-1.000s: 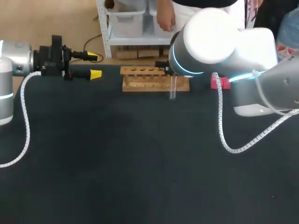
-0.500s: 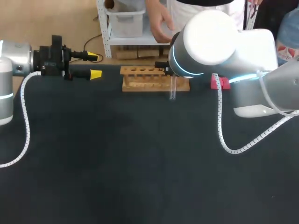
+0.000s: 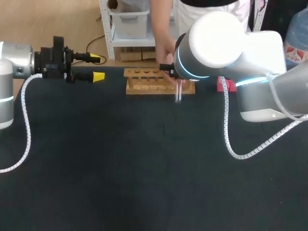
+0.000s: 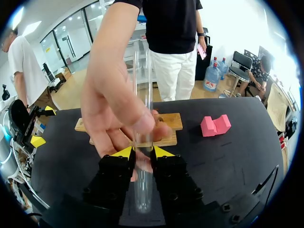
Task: Grasp the test tube, adjust it, and insert it.
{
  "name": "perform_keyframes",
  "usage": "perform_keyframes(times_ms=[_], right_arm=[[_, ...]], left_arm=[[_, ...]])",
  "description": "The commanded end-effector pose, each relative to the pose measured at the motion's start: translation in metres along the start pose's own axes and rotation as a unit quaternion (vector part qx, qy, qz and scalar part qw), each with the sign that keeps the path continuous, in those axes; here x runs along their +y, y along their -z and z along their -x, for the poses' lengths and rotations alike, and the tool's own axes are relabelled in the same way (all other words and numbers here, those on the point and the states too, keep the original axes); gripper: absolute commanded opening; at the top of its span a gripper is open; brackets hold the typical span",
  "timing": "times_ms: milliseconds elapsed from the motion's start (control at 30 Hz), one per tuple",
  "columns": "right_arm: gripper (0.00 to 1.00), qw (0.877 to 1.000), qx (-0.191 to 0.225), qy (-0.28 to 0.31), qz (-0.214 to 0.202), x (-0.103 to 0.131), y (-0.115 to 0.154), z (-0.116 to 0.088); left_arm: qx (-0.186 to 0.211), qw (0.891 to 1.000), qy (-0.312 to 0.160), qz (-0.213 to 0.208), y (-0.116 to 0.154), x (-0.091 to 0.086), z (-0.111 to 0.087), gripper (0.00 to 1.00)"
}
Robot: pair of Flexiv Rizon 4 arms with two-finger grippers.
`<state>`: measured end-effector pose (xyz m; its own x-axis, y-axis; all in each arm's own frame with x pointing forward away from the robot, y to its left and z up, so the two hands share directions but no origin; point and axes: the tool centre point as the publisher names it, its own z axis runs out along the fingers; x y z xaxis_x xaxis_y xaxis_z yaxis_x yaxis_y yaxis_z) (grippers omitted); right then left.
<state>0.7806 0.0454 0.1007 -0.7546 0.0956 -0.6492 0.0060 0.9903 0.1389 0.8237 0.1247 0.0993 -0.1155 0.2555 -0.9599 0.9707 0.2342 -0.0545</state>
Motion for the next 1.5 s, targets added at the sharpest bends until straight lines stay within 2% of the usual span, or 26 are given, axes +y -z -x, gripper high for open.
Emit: perform_keyframes(times_ms=[33, 1267, 1500], right_arm=[[0.0, 1.0, -0.003, 0.0, 0.001, -0.001, 0.001, -0.001], [0.0, 1.0, -0.003, 0.0, 0.001, -0.001, 0.001, -0.001], [0.0, 1.0, -0.005, 0.007, -0.024, 0.003, -0.011, -0.005]], left_arm=[[-0.001, 1.0, -0.001, 0.0, 0.0, 0.0, -0.001, 1.0], [-0.001, 1.0, -0.001, 0.0, 0.0, 0.0, -0.001, 1.0], [-0.001, 1.0, -0.001, 0.0, 0.0, 0.0, -0.001, 1.0]])
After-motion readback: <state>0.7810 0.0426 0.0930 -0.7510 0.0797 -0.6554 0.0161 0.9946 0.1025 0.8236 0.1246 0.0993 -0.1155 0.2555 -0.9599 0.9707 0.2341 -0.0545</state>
